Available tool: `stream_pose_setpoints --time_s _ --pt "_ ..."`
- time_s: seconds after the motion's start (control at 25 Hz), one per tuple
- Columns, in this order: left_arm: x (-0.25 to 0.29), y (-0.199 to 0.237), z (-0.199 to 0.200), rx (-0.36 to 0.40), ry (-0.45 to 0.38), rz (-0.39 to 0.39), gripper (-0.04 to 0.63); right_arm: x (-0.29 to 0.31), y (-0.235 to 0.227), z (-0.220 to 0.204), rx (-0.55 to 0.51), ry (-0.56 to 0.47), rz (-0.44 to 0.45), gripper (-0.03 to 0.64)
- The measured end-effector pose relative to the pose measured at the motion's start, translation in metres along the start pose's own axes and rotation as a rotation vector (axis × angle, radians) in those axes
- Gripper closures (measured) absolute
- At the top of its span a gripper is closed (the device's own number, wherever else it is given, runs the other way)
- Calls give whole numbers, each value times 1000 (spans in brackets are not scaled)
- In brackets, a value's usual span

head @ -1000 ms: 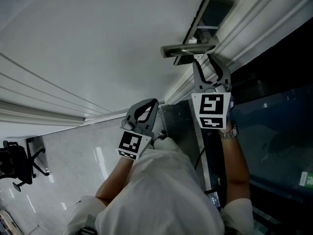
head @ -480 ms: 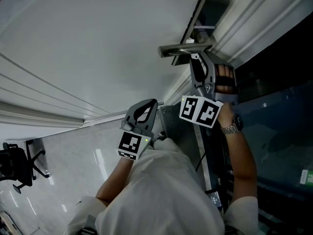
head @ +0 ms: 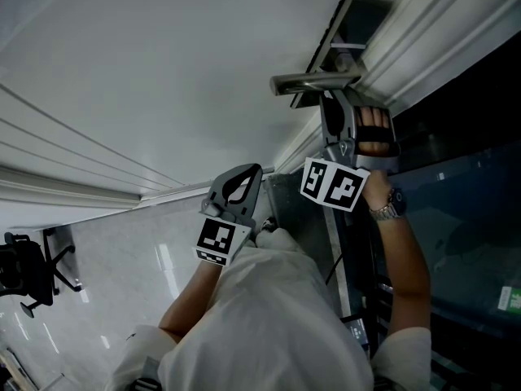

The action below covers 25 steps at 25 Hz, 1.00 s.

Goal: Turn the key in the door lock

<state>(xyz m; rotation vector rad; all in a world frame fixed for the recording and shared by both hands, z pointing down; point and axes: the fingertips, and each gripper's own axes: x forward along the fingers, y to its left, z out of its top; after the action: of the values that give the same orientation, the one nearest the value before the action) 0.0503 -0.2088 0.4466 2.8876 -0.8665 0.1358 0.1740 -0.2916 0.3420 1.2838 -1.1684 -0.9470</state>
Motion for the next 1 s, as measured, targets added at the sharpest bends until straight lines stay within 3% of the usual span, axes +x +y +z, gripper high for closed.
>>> stream_pose_setpoints --time_s 0.4,1.0 --pt "-2 2 2 1 -2 1 589 -2 -4 1 156 10 -29 520" --pt "-3 8 2 -6 -5 16 589 -4 -13 -1 636 -16 27 513"
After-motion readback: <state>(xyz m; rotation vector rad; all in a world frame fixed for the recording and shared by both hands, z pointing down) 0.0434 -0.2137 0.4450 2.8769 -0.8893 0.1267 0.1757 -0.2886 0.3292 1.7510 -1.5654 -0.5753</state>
